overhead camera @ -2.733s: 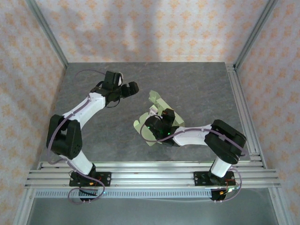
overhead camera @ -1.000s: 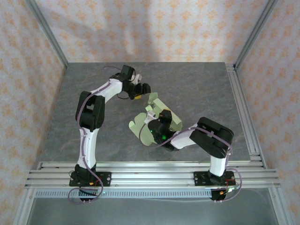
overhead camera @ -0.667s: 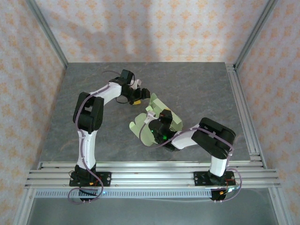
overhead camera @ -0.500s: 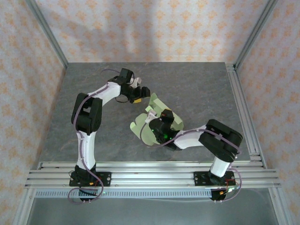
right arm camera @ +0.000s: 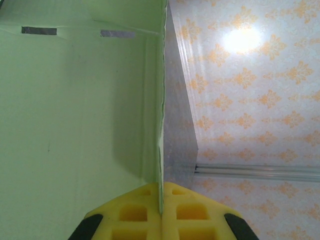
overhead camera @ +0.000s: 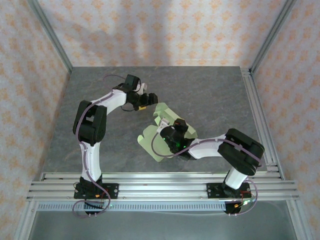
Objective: Fold the paper box
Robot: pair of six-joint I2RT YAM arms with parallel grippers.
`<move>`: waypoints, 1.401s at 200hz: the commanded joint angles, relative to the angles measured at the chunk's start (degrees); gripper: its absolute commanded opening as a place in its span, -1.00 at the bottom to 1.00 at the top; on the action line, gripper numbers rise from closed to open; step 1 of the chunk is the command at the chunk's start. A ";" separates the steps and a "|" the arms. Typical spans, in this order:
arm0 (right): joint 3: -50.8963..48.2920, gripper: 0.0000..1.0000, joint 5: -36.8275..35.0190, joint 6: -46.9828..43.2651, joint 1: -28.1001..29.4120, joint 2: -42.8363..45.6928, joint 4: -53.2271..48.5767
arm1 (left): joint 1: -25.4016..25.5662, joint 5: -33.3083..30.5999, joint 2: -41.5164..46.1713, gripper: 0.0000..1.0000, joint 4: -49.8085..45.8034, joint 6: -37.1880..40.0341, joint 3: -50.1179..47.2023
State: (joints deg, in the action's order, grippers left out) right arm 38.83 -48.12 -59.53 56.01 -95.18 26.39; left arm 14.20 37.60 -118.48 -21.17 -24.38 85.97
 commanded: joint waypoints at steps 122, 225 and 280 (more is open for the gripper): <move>3.96 -1.00 8.53 5.79 -4.22 3.72 -11.14 | -5.21 -5.22 6.38 0.84 4.60 -0.15 -3.73; 5.14 -1.00 11.23 4.98 -4.34 2.92 -10.18 | -5.14 0.00 -4.73 0.84 -2.99 6.51 9.65; 4.33 -1.00 13.51 3.56 -4.59 3.19 -9.03 | -3.31 5.99 -7.97 0.82 -8.19 12.51 13.64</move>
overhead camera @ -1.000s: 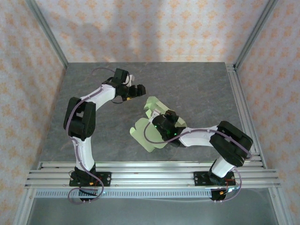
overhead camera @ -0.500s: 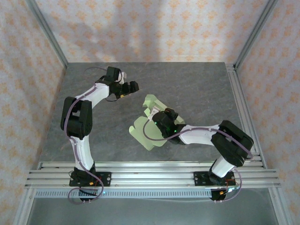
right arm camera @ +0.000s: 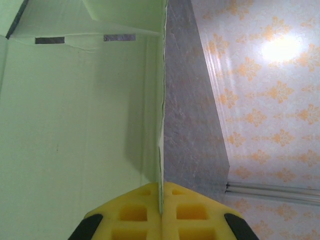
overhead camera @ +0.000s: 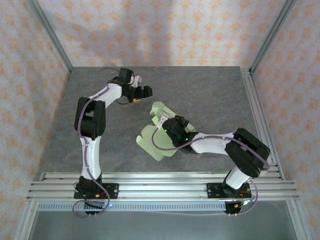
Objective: Fold the paper box
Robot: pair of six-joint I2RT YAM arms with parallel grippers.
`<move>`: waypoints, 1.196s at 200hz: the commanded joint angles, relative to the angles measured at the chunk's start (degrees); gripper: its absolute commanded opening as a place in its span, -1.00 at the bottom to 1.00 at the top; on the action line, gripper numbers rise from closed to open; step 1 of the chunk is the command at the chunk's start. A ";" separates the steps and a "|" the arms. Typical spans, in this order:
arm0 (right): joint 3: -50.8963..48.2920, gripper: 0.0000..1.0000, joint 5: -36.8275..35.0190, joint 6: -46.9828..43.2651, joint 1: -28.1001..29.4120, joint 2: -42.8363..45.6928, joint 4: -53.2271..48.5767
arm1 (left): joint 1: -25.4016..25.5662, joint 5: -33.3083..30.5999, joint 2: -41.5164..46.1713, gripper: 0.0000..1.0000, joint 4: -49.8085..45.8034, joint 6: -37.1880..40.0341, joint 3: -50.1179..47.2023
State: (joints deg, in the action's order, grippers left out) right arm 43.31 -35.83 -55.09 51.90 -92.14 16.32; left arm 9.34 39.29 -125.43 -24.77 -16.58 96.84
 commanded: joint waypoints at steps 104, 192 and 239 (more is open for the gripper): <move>0.71 -0.99 -2.39 -8.07 -0.48 -2.69 6.76 | 2.90 8.75 4.68 0.79 -1.87 7.01 -7.33; 0.51 -0.99 -2.84 -7.07 -0.49 -0.43 6.95 | 0.84 0.62 12.85 0.79 10.14 1.21 -17.09; -0.92 -0.98 -1.03 -6.90 -0.48 1.13 7.48 | 0.32 -0.79 10.26 0.79 10.20 1.25 -16.07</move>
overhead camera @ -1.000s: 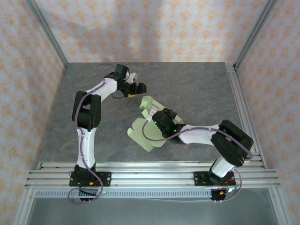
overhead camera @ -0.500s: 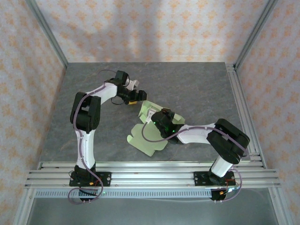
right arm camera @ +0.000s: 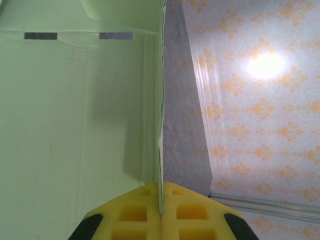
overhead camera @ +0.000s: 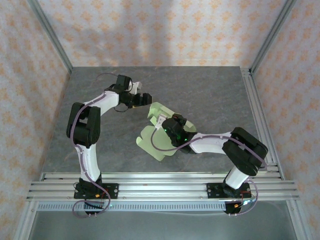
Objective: Fold the paper box
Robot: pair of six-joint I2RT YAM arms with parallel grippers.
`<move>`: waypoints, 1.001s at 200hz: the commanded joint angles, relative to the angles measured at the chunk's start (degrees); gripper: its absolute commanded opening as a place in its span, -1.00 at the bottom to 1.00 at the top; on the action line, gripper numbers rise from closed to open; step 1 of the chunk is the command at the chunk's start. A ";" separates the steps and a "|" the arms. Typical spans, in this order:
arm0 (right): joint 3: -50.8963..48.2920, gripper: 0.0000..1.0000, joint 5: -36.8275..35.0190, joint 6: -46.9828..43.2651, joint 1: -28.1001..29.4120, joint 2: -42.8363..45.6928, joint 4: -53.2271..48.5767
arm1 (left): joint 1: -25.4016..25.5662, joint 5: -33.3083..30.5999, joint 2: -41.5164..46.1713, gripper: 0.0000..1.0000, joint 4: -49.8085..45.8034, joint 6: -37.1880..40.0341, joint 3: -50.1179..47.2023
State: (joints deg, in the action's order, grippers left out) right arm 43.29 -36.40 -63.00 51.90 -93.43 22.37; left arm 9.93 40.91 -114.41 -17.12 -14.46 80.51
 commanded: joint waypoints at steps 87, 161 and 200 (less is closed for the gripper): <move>-1.01 -0.95 1.17 -0.60 -0.48 1.85 3.14 | 0.93 1.80 -5.34 0.79 -2.14 3.37 4.83; -0.23 -0.93 1.34 -0.75 -0.48 0.36 3.91 | 1.89 5.92 -1.97 0.79 0.71 7.26 -0.49; 0.36 -0.93 1.64 -0.31 -0.55 -0.23 3.26 | 1.93 6.73 1.00 0.79 4.14 7.72 -4.51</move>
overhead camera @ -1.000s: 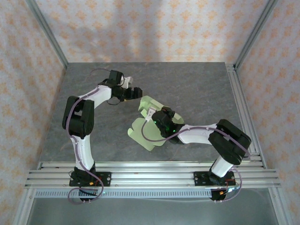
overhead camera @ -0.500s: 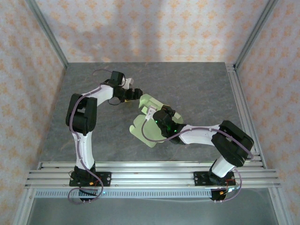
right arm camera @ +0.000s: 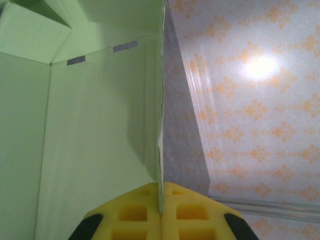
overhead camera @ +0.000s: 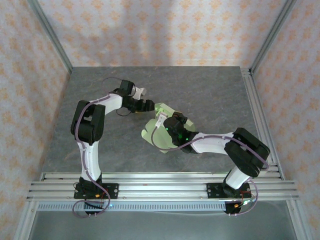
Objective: Fold the paper box
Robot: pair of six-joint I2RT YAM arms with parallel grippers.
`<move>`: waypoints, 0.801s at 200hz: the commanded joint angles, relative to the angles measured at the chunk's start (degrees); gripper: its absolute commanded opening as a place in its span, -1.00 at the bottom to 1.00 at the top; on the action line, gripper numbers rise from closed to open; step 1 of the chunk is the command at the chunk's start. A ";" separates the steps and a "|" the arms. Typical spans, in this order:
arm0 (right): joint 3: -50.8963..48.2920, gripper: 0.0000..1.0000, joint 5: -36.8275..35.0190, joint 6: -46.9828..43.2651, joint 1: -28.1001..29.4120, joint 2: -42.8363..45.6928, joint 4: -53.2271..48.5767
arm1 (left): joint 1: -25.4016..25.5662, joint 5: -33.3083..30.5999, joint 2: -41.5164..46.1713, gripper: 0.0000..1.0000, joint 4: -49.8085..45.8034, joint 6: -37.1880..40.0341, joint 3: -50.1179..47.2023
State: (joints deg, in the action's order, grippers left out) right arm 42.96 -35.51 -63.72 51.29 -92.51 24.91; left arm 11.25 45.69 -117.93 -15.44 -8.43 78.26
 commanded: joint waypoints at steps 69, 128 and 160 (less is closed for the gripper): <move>1.59 -0.92 0.76 0.39 -0.05 -2.58 0.00 | 0.65 1.34 8.16 0.77 6.55 1.98 -8.49; 0.86 -0.92 -1.20 -6.06 -0.05 -5.60 4.96 | 1.58 0.45 11.03 0.74 9.10 1.74 -12.98; 0.46 -0.92 -1.80 -8.92 -0.04 -6.58 7.38 | 2.09 0.20 11.92 0.74 9.55 2.68 -14.09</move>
State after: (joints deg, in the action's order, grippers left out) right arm 43.00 -36.18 -69.32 51.27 -97.71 29.56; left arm 12.64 46.06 -108.40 -7.97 -7.40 65.08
